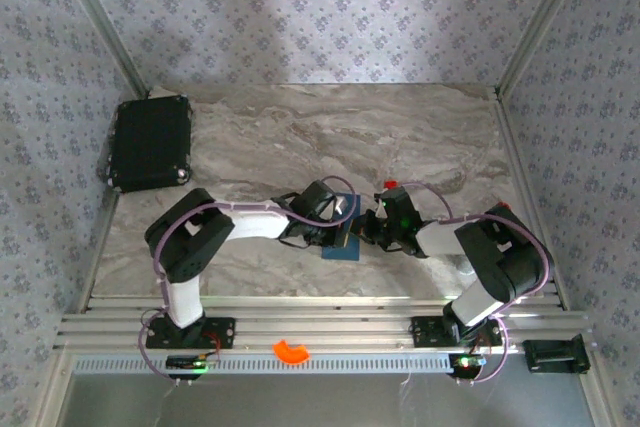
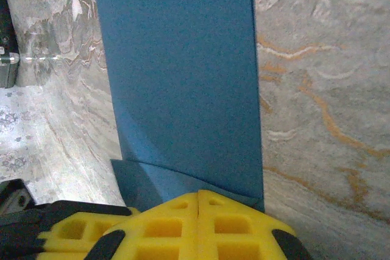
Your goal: Fold a paper plane with a square sheet of paper (pick it up from the middle)
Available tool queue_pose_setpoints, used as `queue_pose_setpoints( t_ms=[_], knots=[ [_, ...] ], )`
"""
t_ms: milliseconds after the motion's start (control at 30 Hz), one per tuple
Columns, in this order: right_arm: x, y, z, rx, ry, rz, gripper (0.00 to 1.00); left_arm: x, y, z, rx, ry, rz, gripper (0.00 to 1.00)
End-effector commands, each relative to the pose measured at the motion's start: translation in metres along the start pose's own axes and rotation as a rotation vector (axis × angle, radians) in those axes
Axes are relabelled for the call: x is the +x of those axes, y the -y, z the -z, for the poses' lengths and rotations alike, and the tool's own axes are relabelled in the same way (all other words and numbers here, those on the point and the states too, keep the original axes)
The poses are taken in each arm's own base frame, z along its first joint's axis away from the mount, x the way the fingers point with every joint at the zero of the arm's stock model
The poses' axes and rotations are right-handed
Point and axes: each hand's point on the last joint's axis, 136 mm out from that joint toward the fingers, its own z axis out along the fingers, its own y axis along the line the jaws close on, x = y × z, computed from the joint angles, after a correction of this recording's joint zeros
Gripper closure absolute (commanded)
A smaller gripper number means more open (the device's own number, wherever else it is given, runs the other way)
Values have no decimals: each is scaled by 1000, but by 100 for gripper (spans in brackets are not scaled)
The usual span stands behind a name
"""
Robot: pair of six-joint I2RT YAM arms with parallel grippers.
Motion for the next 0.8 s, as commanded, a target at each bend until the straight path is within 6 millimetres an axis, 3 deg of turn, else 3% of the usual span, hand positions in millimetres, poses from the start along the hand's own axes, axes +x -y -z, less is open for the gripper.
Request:
queue_pose_setpoints(
  t_ms=[0, 167, 467, 633, 767],
  knots=[
    [22, 44, 0, 140, -60, -64, 100, 25, -13, -1, -18, -74, -5, 94],
    [20, 42, 0, 131, -57, -55, 100, 42, -27, 12, -30, -78, 19, 92],
    [17, 39, -2, 121, -63, -48, 100, 56, -32, 31, -5, -73, 16, 89],
    [11, 23, -4, 75, -66, -27, 100, 32, -12, 36, 57, -10, 13, 84],
    [-3, -24, 5, -49, -43, 36, 89, 9, 9, 42, 100, 37, -4, 81]
  ],
)
